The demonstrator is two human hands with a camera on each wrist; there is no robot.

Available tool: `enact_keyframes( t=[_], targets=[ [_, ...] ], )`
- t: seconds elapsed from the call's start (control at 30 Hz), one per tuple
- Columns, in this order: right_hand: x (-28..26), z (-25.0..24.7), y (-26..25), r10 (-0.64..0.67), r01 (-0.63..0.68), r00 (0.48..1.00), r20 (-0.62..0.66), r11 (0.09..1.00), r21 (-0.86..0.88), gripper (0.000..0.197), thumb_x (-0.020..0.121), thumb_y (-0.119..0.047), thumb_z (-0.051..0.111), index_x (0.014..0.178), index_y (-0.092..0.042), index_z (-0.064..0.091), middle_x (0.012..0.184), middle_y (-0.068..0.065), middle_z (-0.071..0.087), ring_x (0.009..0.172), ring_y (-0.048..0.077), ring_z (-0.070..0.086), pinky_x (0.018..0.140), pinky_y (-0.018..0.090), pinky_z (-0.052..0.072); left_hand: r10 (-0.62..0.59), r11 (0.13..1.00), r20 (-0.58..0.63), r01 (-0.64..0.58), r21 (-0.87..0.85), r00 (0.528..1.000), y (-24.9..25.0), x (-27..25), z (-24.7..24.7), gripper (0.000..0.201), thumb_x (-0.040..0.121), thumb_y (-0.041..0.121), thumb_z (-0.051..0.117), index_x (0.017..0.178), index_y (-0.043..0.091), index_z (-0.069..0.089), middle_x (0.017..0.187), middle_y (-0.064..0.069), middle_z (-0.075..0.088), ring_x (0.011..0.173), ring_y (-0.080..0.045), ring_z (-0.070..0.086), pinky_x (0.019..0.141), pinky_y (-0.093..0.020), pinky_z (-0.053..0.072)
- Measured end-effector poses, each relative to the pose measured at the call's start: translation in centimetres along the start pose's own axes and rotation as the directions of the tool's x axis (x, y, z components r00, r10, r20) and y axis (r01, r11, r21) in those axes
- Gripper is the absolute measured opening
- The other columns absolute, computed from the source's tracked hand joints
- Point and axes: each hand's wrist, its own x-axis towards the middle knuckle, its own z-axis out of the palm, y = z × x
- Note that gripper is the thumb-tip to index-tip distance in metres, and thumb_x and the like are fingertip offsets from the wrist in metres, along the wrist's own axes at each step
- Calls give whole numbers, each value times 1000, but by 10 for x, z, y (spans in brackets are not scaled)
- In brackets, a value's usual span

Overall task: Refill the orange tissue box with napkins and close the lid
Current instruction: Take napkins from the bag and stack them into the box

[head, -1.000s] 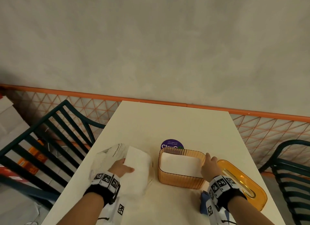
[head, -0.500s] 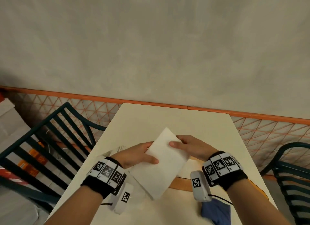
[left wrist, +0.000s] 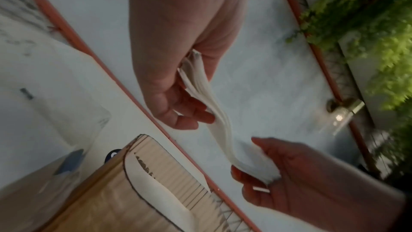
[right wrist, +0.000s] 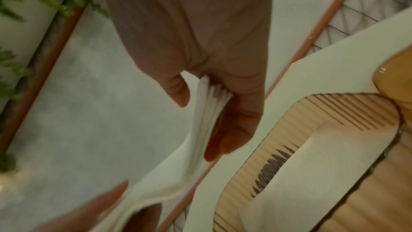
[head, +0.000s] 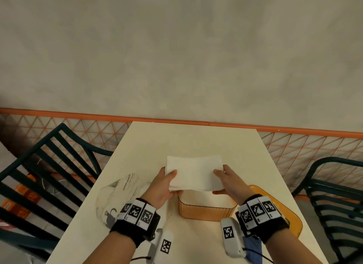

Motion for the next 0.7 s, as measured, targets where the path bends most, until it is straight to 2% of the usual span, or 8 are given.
enact_keyframes(
  t=[0.1,0.27,0.37,0.43,0.5,0.57,0.63,0.7],
  targets=[
    [2,-2,-1,13,-10,1000,26,993,-113,30,99,-25,38,127,-15,39,122,6,49,109,25,50,73,36,58,-6,990,7,5,144,1000,0,3,10,26,98,28,46,122,18,45,111,-11,58,88,-25,59,62,-35,55],
    [18,-25,0,-7,-29,983,-181,980,-197,25,96,-12,41,120,-4,44,112,9,46,100,26,48,56,28,54,100,898,-139,-29,438,985,-3,18,17,13,95,13,47,107,11,50,103,-10,57,88,-25,56,55,-29,48],
    [27,-31,15,63,-125,979,-196,938,-324,24,93,-9,46,114,1,47,108,13,47,95,30,50,51,32,55,160,670,-124,-16,742,979,-16,30,19,4,90,11,50,92,8,48,96,-11,57,84,-22,52,66,-33,46],
    [31,-31,28,100,-181,974,-203,881,-436,22,91,-9,48,109,2,50,108,17,52,96,34,54,67,40,58,178,493,-93,-7,870,980,-28,37,21,5,90,11,50,93,10,47,104,-13,61,86,-20,52,71,-28,41],
    [34,-29,40,97,-200,974,-204,787,-583,26,90,-12,49,112,1,54,115,19,59,106,34,57,87,36,52,185,362,-81,9,932,979,-40,45,21,21,91,10,49,111,11,50,115,-9,62,96,-22,58,76,-27,43],
    [34,-25,47,111,-219,973,-202,722,-656,29,91,-14,49,117,-1,54,120,16,60,111,29,57,87,30,47,195,252,-94,42,967,976,-48,52,21,42,90,8,46,131,19,43,117,-9,62,103,-25,60,84,-32,49],
    [33,-21,50,104,-207,977,-188,682,-702,33,91,-15,50,122,-3,50,125,14,59,114,28,57,90,28,47,207,164,-98,65,984,973,-52,54,22,51,91,7,43,137,26,35,120,-10,58,108,-27,57,90,-35,48],
    [31,-17,49,27,-147,986,-167,625,-767,39,92,-14,50,130,-5,43,131,12,53,119,25,53,95,27,45,268,-20,-7,13,1000,964,-54,53,23,55,92,4,44,141,24,30,129,-7,52,118,-26,47,93,-35,42]
  ],
)
